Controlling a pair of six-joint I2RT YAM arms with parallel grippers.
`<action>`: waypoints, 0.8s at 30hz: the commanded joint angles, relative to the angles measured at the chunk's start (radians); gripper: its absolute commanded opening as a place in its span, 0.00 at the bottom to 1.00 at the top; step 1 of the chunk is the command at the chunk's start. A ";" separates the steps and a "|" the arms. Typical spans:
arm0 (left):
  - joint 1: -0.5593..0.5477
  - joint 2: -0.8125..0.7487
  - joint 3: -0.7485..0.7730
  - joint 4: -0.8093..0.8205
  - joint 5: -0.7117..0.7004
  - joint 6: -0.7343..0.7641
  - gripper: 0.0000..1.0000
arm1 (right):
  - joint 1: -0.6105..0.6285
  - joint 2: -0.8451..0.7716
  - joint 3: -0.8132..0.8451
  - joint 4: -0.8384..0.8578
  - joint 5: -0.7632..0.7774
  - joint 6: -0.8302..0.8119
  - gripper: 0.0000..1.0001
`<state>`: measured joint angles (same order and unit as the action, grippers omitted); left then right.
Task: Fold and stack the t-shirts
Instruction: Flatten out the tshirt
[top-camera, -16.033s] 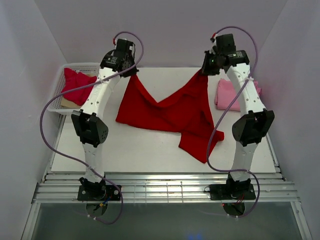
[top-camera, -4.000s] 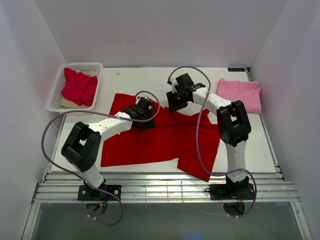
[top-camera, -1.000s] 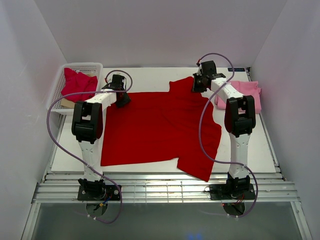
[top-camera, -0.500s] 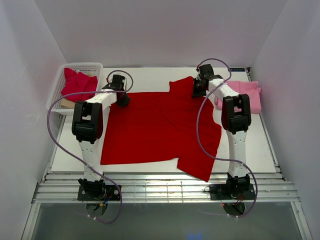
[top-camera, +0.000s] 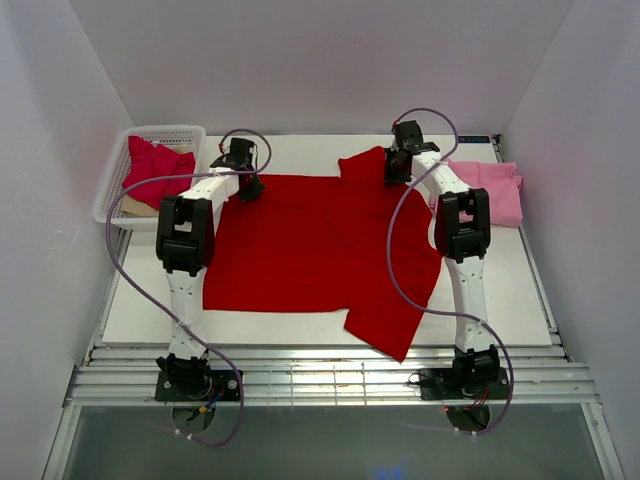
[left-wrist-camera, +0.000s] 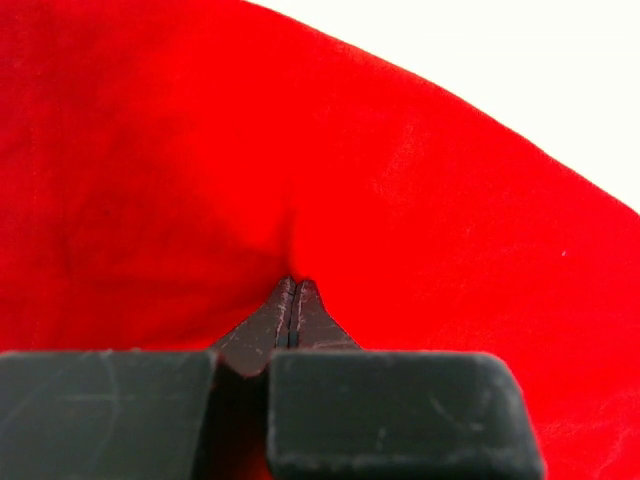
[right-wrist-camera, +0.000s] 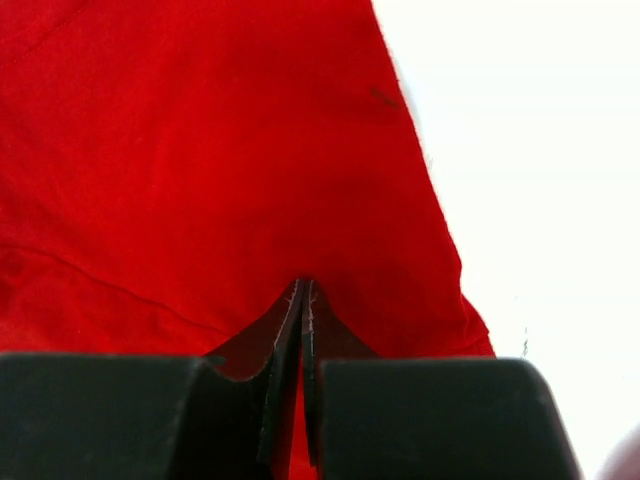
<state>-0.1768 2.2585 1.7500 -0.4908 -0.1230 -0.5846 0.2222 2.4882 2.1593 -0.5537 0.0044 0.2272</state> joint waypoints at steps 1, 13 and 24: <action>0.022 0.067 0.057 -0.066 -0.017 0.016 0.02 | -0.001 0.078 0.054 -0.057 0.068 -0.020 0.08; 0.040 0.161 0.229 -0.131 -0.087 -0.023 0.02 | -0.046 0.141 0.182 0.054 0.069 0.040 0.08; 0.008 -0.040 0.171 0.151 0.017 0.101 0.67 | -0.058 -0.194 -0.061 0.406 -0.103 -0.063 0.48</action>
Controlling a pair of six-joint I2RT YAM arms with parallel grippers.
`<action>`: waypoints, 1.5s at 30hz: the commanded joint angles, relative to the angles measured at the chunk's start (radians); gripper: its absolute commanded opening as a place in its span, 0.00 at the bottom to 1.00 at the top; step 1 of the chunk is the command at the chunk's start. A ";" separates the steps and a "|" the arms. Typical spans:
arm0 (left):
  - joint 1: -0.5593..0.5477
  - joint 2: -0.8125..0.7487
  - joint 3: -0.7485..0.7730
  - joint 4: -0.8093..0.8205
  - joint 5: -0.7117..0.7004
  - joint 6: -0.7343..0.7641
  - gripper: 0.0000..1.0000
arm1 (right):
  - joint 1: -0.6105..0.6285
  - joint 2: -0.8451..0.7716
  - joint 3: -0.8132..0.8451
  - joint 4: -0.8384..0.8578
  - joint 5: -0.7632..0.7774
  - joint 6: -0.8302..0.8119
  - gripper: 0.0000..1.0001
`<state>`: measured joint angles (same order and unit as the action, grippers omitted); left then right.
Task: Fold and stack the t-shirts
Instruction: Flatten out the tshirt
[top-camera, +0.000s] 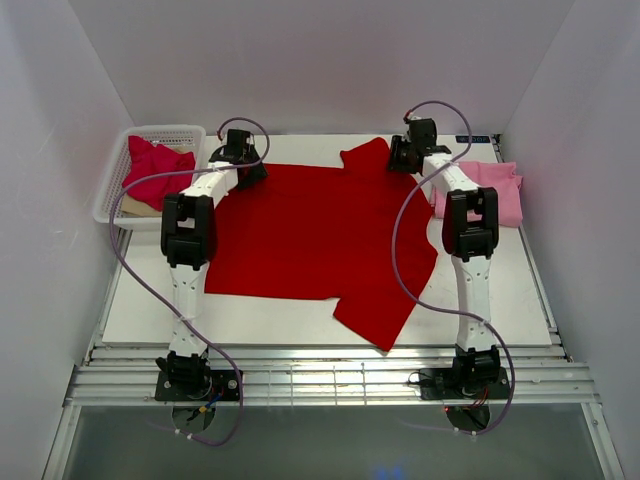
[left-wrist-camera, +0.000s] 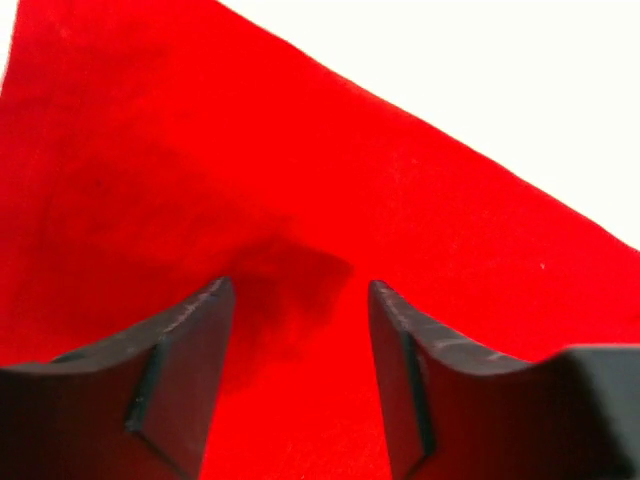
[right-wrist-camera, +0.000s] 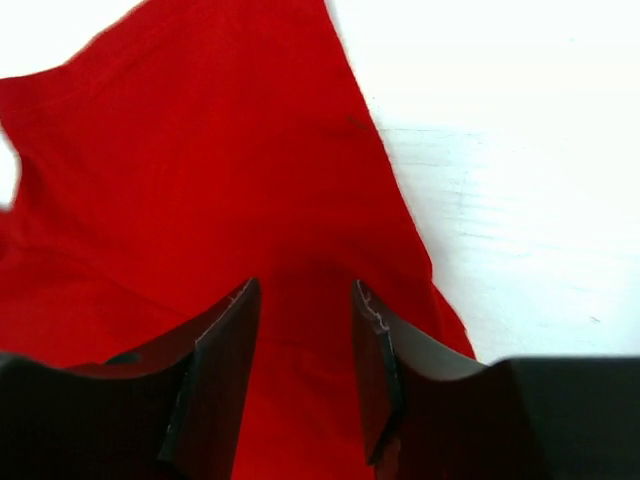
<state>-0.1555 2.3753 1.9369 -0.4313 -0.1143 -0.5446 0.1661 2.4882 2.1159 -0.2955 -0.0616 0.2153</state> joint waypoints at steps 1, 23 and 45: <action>-0.022 -0.178 -0.012 0.094 0.007 0.070 0.68 | 0.001 -0.224 -0.043 0.153 -0.038 -0.060 0.48; -0.052 -0.706 -0.757 -0.437 -0.343 -0.003 0.69 | 0.458 -1.054 -1.100 -0.369 0.253 0.189 0.43; -0.052 -0.850 -0.863 -0.442 -0.340 -0.020 0.53 | 0.457 -0.887 -1.111 -0.281 0.520 0.271 0.08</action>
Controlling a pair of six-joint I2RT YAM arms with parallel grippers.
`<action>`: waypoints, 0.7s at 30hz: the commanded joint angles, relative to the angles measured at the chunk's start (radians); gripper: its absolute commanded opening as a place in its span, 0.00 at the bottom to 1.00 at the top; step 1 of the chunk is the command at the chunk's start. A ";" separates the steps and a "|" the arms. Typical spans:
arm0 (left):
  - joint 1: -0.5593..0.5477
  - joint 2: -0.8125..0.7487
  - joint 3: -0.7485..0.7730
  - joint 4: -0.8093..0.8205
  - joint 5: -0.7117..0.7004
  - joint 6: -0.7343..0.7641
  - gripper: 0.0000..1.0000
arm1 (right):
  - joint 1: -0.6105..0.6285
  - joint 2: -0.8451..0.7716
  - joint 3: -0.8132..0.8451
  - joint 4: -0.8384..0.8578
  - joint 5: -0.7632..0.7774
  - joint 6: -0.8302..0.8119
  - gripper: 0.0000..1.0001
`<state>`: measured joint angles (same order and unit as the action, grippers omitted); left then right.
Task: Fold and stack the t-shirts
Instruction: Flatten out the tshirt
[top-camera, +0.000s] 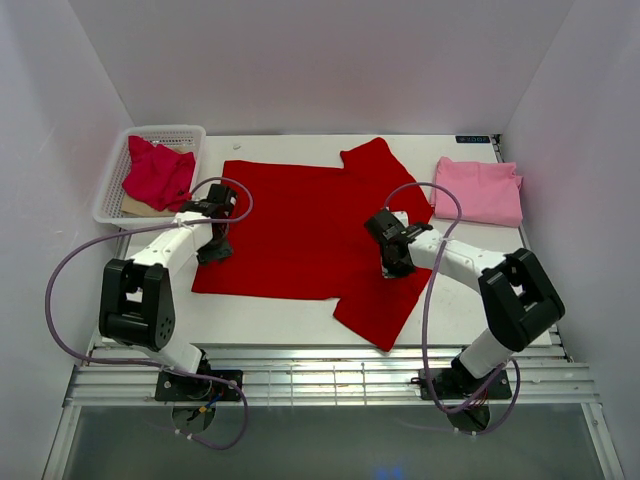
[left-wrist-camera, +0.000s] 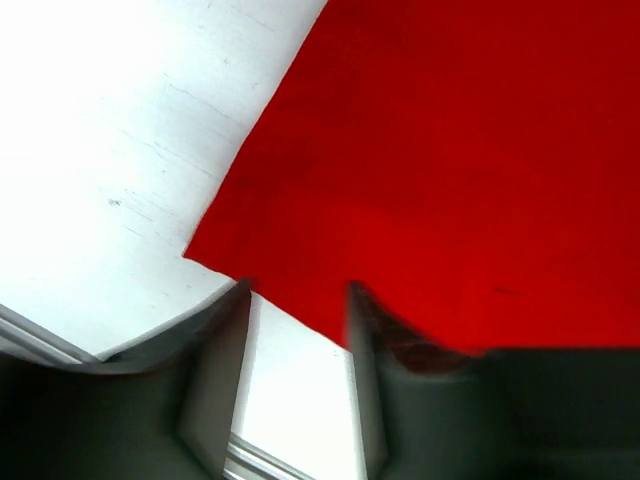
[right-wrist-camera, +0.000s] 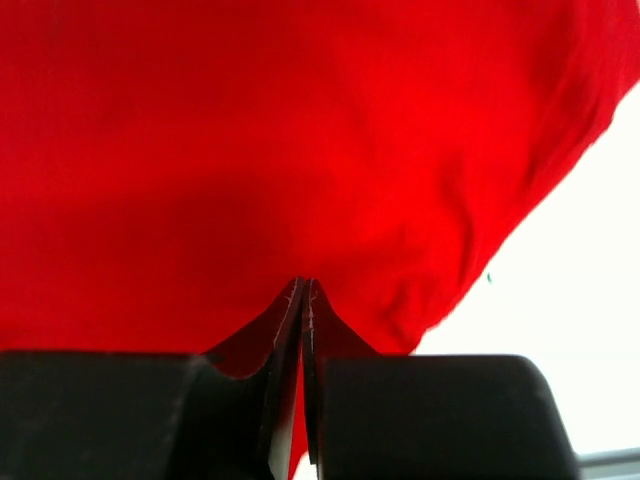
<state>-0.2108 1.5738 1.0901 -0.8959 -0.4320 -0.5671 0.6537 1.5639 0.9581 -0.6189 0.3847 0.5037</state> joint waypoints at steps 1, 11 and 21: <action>0.002 -0.052 -0.021 0.025 -0.019 0.004 0.42 | -0.049 0.062 0.053 0.060 0.069 -0.027 0.08; 0.002 -0.090 -0.052 0.046 0.015 0.013 0.00 | -0.195 0.180 0.108 0.160 0.037 -0.086 0.08; 0.002 -0.101 -0.055 0.049 0.018 0.022 0.00 | -0.298 0.338 0.315 0.147 0.010 -0.154 0.08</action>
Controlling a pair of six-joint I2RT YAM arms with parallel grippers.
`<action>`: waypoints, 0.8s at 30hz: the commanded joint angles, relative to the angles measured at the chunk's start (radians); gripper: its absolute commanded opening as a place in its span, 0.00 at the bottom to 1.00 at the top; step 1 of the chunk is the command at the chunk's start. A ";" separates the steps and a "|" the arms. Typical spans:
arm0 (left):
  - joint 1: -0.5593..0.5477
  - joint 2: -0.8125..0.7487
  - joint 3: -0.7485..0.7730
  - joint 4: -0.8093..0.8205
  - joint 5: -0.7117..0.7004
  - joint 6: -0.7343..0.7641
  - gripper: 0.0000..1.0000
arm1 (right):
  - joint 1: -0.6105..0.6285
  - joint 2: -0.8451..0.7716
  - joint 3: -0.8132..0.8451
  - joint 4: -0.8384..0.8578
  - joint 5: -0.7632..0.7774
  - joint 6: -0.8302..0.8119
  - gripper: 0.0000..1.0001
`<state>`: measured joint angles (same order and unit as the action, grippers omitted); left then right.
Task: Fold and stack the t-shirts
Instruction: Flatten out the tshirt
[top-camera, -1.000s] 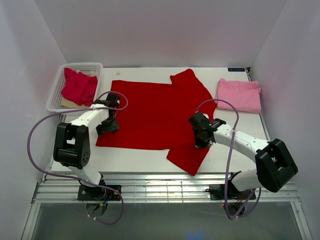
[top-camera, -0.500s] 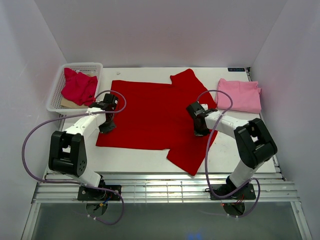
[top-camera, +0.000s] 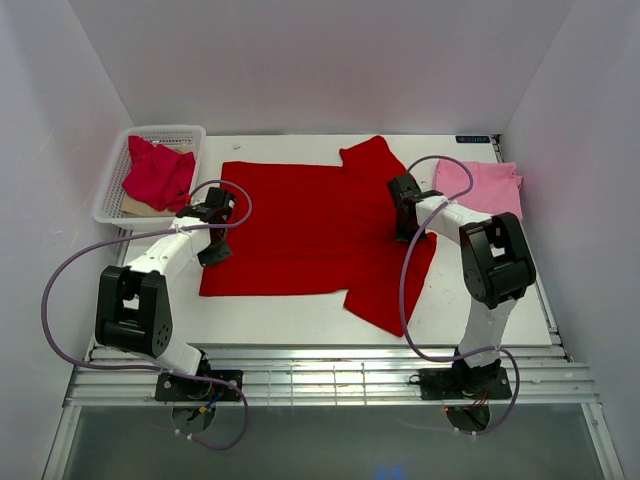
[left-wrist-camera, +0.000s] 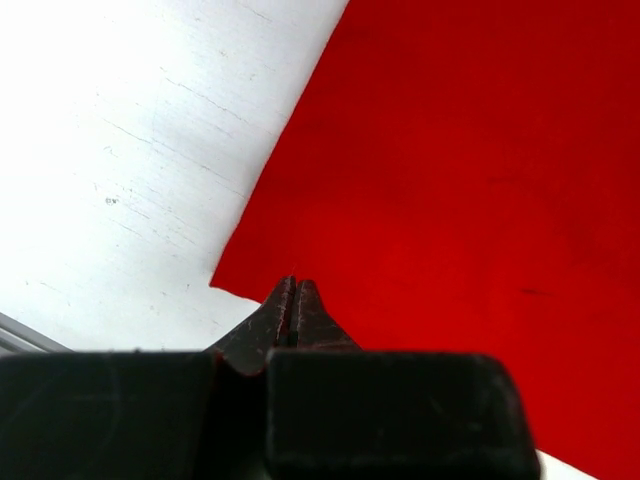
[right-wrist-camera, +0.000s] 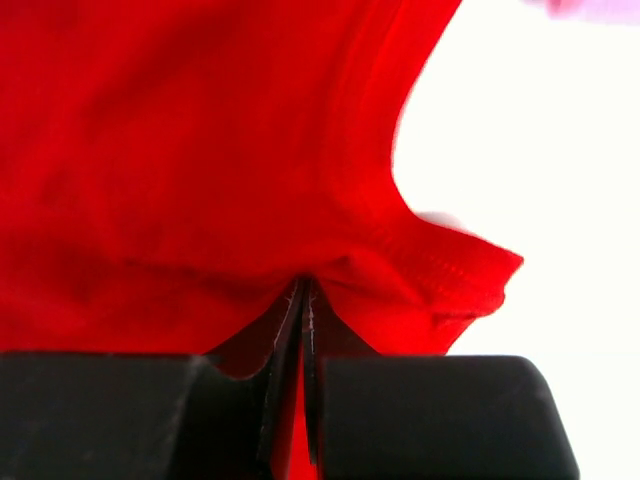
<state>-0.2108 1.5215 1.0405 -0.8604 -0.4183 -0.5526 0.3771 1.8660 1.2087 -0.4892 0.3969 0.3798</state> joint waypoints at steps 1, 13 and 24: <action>0.004 -0.049 -0.005 0.012 0.004 0.010 0.00 | -0.026 0.048 0.081 0.005 -0.006 -0.035 0.08; 0.002 -0.041 -0.004 0.021 0.015 0.008 0.00 | -0.086 0.076 0.126 -0.019 -0.018 -0.084 0.08; 0.002 -0.032 -0.011 -0.110 -0.011 -0.027 0.25 | -0.047 -0.201 -0.049 -0.014 -0.092 -0.075 0.27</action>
<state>-0.2108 1.5234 1.0405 -0.9199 -0.4122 -0.5541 0.3046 1.8126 1.2083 -0.5049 0.3149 0.3088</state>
